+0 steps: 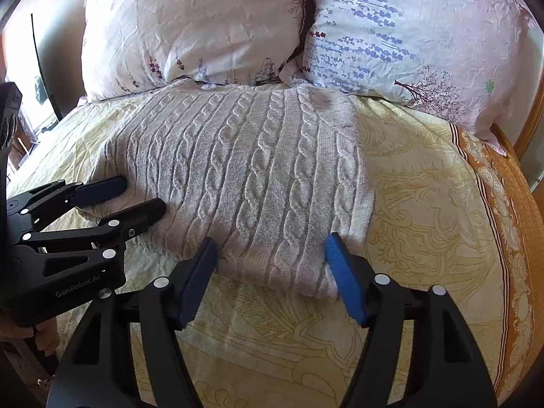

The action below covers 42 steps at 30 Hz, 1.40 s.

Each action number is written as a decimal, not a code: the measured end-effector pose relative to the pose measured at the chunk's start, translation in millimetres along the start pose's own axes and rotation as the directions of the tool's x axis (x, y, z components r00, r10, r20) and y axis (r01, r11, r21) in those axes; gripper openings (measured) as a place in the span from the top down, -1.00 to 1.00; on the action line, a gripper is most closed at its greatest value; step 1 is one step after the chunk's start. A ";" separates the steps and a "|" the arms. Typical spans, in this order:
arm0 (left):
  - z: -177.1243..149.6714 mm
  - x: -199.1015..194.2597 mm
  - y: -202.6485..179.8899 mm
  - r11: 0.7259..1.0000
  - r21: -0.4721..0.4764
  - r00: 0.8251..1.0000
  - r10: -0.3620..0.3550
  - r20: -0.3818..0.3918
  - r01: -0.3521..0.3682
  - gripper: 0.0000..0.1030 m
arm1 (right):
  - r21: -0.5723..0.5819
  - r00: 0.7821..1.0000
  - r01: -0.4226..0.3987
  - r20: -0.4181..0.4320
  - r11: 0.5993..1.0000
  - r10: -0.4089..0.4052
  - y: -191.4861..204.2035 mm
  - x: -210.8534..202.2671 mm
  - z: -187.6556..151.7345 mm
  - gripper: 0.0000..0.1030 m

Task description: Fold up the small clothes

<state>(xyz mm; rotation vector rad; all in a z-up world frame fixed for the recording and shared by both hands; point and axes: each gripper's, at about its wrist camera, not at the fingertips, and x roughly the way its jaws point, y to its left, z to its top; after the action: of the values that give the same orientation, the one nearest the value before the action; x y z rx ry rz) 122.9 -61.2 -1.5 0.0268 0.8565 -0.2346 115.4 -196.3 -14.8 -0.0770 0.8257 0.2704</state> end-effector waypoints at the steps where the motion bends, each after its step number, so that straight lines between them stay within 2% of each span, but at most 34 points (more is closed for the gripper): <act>1: 0.2 0.7 0.0 1.000 -0.001 1.000 0.003 -0.004 -0.003 -0.17 | 0.000 1.000 0.004 0.003 1.000 -0.004 0.3 0.4 -0.1 -0.40; 2: 0.7 0.5 0.4 1.000 -0.004 1.000 -0.002 -0.003 0.002 -0.18 | 0.003 1.000 -0.003 0.003 1.000 0.003 -1.1 0.5 0.2 -0.41; 5: 0.7 -2.2 0.7 0.999 -0.004 0.999 -0.048 0.008 0.048 -0.38 | 0.041 0.997 -0.068 0.030 0.997 0.067 -11.5 -9.1 0.2 -0.41; 7: -3.2 -12.2 -1.2 0.999 -0.004 0.998 -0.047 0.033 0.048 -0.39 | 0.094 0.992 -0.105 0.078 0.990 0.098 -22.6 -24.4 -2.9 -0.49; 8: -6.1 -18.2 -2.7 0.999 0.000 0.998 -0.044 0.040 0.044 -0.40 | 0.101 0.992 -0.092 0.100 0.991 0.082 -25.7 -31.5 -5.0 -0.75; 9: -9.7 -24.4 -3.8 0.999 0.005 0.998 -0.041 0.046 0.041 -0.45 | 0.104 0.992 -0.046 0.122 0.994 0.033 -28.6 -38.6 -7.6 -0.97; 10: -13.3 -30.1 -2.3 1.000 0.007 0.998 -0.030 0.049 0.030 -0.54 | 0.101 0.989 -0.007 0.145 0.995 -0.007 -30.8 -44.9 -10.5 -0.97; 13: -23.2 -44.4 4.7 1.000 0.004 0.999 -0.001 0.050 0.001 -0.60 | 0.097 0.991 0.015 0.132 0.995 -0.028 -38.1 -48.4 -15.7 -0.97; 14: -25.7 -47.1 7.1 1.000 0.000 0.999 0.023 0.045 -0.023 -0.65 | 0.104 0.992 0.021 0.118 0.994 -0.033 -39.2 -46.7 -17.5 -0.97; 15: -28.4 -48.3 9.5 0.998 -0.005 0.997 0.063 0.034 -0.063 -0.77 | 0.110 0.995 0.023 0.099 0.994 -0.034 -39.7 -43.6 -19.0 -0.97; 17: -33.6 -47.3 15.6 0.993 -0.010 0.993 0.121 0.012 -0.121 -0.78 | 0.125 0.998 0.016 0.061 0.992 -0.024 -40.0 -36.2 -22.0 -0.97; 24: -41.4 -28.1 35.6 0.986 -0.053 0.985 0.153 -0.078 -0.157 -0.79 | 0.128 0.998 0.028 -0.053 0.991 -0.021 -22.9 -12.9 -27.2 -0.97; 28: -41.8 -24.8 36.2 0.985 -0.048 0.983 0.161 -0.089 -0.166 -0.96 | 0.096 0.994 0.054 -0.102 0.994 -0.044 -13.8 -3.3 -26.5 -0.97; 42: -42.8 -24.1 36.0 0.986 -0.040 0.984 0.156 -0.086 -0.160 -0.97 | 0.090 0.994 0.045 -0.099 0.995 -0.036 -13.8 -3.8 -27.8 -0.97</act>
<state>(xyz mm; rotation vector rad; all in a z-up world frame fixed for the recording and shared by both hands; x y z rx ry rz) 83.5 -16.5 -14.0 0.0609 0.9369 -0.0646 96.7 -215.1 -31.4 -0.0202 0.9309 0.1909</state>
